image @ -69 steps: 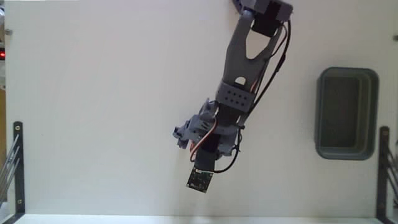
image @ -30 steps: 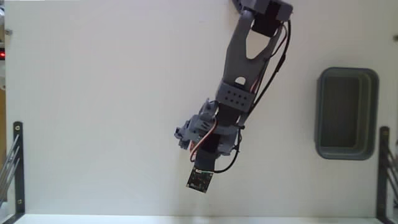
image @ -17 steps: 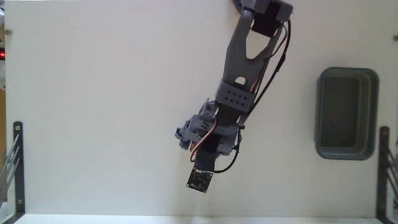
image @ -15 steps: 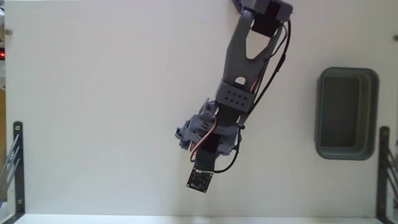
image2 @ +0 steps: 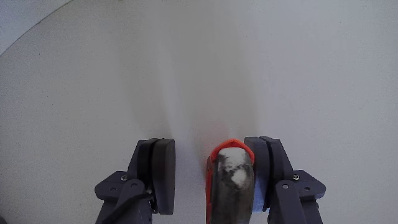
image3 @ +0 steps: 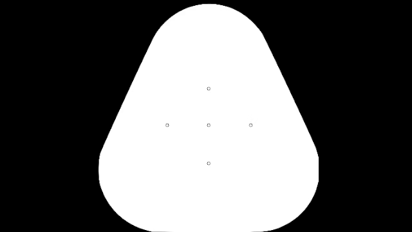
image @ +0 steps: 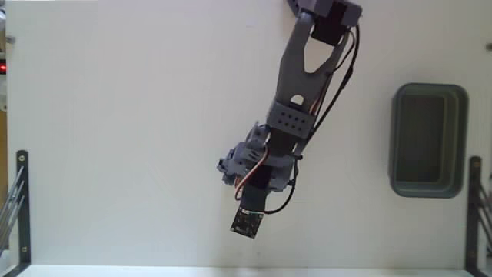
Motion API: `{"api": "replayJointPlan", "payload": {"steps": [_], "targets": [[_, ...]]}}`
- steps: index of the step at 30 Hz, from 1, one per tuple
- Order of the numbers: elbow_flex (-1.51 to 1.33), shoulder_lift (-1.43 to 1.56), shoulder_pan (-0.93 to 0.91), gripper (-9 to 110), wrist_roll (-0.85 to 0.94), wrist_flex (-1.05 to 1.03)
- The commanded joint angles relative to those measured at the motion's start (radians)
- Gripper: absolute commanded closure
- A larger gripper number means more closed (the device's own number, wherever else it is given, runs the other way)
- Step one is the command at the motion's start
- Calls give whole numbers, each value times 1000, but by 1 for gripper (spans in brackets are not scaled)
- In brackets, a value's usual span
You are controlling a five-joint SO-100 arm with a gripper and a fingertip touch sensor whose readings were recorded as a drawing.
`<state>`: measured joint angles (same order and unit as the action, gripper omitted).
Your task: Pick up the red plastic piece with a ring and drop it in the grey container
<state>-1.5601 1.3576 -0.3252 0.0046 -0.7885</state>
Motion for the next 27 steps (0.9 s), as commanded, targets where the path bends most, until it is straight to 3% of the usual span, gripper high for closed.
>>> {"api": "replayJointPlan", "payload": {"steps": [1,27], "targets": [[-6,30,-13,38,-5,17],[-6,30,-13,45,-5,17]]}}
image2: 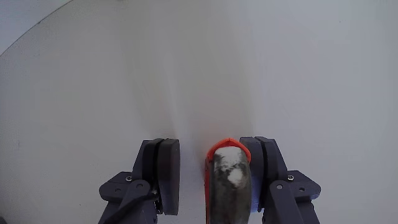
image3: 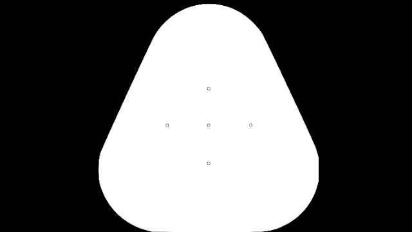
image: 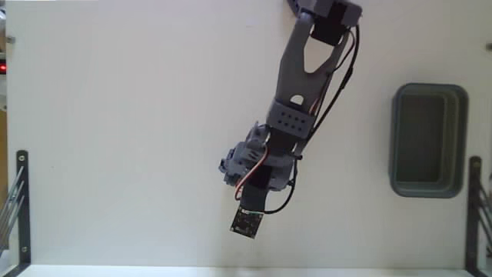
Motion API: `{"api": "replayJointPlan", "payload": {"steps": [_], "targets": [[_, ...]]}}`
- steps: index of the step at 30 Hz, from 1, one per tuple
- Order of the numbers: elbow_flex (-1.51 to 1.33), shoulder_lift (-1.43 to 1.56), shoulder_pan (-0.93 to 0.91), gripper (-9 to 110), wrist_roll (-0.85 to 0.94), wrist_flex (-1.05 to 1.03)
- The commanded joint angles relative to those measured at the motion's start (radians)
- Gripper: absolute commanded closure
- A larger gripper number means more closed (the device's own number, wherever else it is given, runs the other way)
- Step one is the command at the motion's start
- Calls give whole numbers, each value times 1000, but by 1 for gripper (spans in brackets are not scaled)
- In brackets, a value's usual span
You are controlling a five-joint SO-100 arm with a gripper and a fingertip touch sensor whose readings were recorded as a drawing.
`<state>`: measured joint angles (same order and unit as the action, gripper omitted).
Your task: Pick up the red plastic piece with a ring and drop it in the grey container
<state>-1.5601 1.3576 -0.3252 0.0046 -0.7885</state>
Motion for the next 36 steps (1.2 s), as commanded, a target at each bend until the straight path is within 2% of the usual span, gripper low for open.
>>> {"api": "replayJointPlan", "payload": {"steps": [1,36], "targets": [[-6,30,-13,46,-5,17],[-6,30,-13,56,-5,17]]}}
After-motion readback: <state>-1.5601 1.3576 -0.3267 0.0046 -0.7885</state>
